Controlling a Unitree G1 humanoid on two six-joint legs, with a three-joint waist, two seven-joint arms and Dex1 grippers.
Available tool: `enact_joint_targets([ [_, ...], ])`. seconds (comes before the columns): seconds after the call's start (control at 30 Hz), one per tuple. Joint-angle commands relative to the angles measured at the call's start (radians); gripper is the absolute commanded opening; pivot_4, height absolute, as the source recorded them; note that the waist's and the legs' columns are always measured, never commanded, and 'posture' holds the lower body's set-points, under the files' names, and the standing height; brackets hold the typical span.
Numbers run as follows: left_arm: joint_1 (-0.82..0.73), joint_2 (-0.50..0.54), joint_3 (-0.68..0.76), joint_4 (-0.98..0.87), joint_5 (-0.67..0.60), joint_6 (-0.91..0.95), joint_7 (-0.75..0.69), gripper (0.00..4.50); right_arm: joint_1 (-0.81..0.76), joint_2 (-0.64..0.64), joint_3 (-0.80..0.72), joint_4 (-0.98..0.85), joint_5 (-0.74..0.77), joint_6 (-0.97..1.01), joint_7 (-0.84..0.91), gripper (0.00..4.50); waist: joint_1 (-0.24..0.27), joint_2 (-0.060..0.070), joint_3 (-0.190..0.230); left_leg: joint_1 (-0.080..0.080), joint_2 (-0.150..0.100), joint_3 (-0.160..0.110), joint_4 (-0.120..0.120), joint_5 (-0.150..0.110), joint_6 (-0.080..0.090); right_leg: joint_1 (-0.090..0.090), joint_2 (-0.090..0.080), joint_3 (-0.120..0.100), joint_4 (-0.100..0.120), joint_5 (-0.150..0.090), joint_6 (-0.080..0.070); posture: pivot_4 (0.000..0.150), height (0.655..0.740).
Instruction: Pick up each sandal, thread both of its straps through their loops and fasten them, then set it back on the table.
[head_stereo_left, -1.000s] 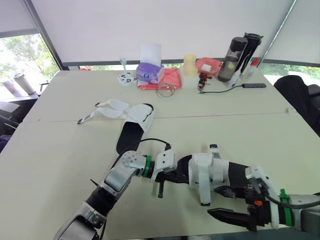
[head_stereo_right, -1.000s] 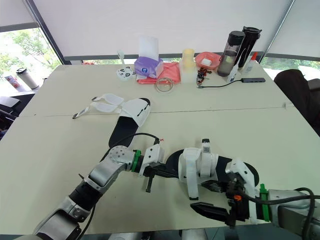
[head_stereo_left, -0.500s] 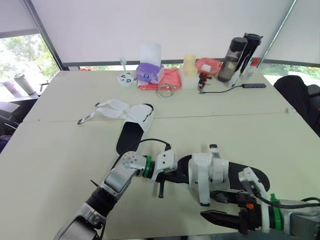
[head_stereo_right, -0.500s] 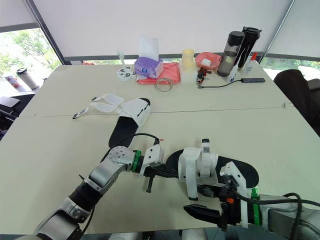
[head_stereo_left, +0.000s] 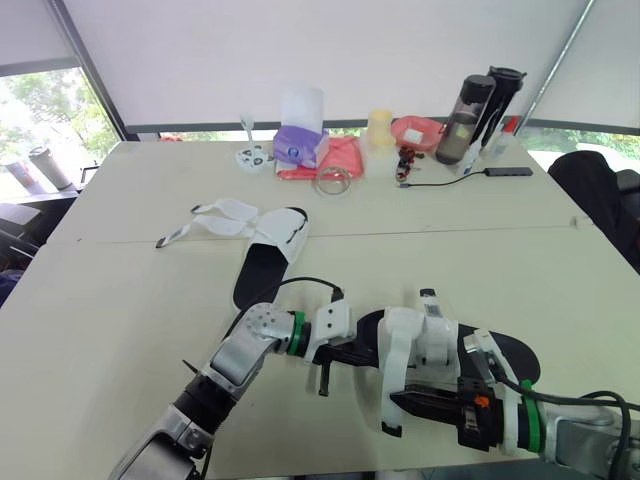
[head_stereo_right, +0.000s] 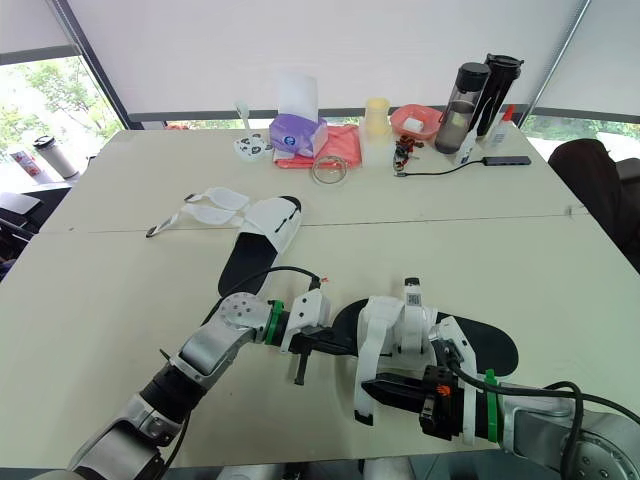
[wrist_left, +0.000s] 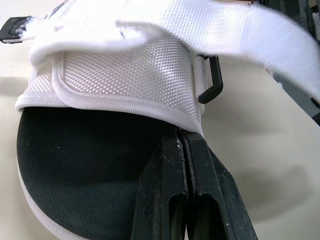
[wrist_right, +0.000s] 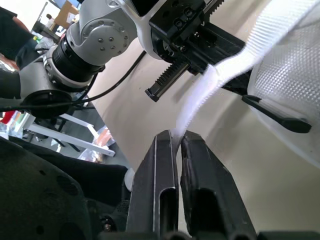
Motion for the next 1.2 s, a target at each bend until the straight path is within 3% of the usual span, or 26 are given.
enact_joint_targets([
  [0.03,0.006,-0.002,-0.023,0.003,0.019,0.002,0.008,0.00,-0.034,-0.009,-0.054,0.011,0.113,0.014,-0.023,0.05,-0.001,0.000,0.000,0.000,0.000,0.000,0.000,0.000,0.000,0.000,0.000,0.000,0.000,0.000,0.000,0.150,0.7400],
  [0.27,-0.001,0.000,-0.019,0.011,0.020,-0.002,0.009,0.00,-0.183,0.002,-0.106,0.137,0.311,0.022,-0.153,0.05,-0.001,0.000,0.000,0.000,0.000,0.000,0.000,0.000,0.000,0.000,0.000,0.000,0.000,0.001,0.000,0.150,0.7400],
  [0.47,0.001,0.002,-0.020,0.006,0.023,0.000,0.016,0.00,-0.271,0.029,-0.104,0.221,0.401,0.014,-0.253,0.05,0.000,0.000,0.000,0.000,0.000,0.000,0.000,0.000,0.000,0.000,0.000,0.000,0.000,0.001,0.000,0.150,0.7400],
  [0.63,0.009,0.001,-0.025,-0.006,0.026,0.002,0.025,0.00,-0.300,-0.041,-0.067,0.314,0.431,0.107,-0.260,0.05,-0.002,0.000,0.000,0.000,0.000,0.000,0.000,0.000,0.000,0.000,0.000,0.000,0.000,0.001,0.000,0.150,0.7400],
  [0.77,0.008,0.003,-0.027,-0.008,0.030,0.001,0.032,0.00,-0.314,-0.093,-0.048,0.345,0.380,0.160,-0.184,0.05,-0.002,0.000,0.000,0.000,0.000,0.000,0.001,0.000,0.000,0.000,0.000,0.000,0.000,0.001,0.000,0.150,0.7400],
  [1.2,0.019,0.014,-0.023,-0.030,0.028,0.016,0.055,0.00,-0.373,-0.062,0.004,0.360,0.211,0.149,-0.098,0.05,-0.003,0.000,0.000,0.000,0.000,0.000,0.001,0.000,0.000,0.000,0.000,0.000,0.000,0.001,0.000,0.150,0.7400],
])
